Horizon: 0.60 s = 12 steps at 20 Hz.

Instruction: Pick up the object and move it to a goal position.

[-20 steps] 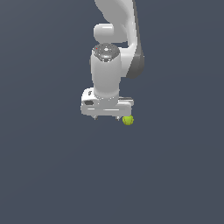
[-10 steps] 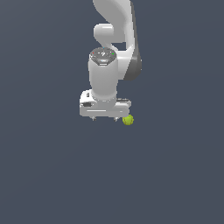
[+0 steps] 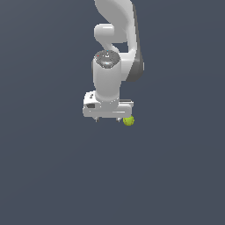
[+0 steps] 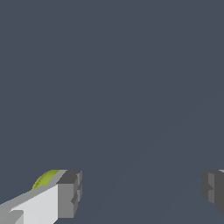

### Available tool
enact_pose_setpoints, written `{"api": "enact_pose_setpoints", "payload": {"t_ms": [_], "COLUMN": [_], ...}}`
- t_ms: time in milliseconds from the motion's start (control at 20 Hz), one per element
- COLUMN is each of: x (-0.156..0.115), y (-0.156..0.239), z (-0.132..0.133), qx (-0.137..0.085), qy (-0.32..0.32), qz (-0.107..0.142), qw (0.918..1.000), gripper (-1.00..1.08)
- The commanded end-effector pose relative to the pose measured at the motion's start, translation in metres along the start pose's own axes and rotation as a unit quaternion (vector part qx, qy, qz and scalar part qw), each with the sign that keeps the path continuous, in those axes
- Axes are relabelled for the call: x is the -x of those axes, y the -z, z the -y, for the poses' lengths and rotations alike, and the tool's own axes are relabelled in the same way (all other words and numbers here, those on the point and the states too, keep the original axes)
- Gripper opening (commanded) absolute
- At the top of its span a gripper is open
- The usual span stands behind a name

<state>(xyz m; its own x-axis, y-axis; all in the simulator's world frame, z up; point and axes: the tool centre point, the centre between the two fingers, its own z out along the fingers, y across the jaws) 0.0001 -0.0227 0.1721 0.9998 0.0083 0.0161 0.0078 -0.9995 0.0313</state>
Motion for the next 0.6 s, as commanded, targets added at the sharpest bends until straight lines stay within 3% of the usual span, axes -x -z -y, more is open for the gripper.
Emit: {"api": "enact_pose_setpoints", "payload": {"t_ms": [0,550], "x": [0.005,0.059], "y": [-0.007,-0.054], "z": [0.011,0.09], "qx": [-0.001,-0.011], "qy": [0.005,0.044], "qz": [0.001,0.005], "qw": [1.0,0.9989], "gripper": [1.0,1.0]}}
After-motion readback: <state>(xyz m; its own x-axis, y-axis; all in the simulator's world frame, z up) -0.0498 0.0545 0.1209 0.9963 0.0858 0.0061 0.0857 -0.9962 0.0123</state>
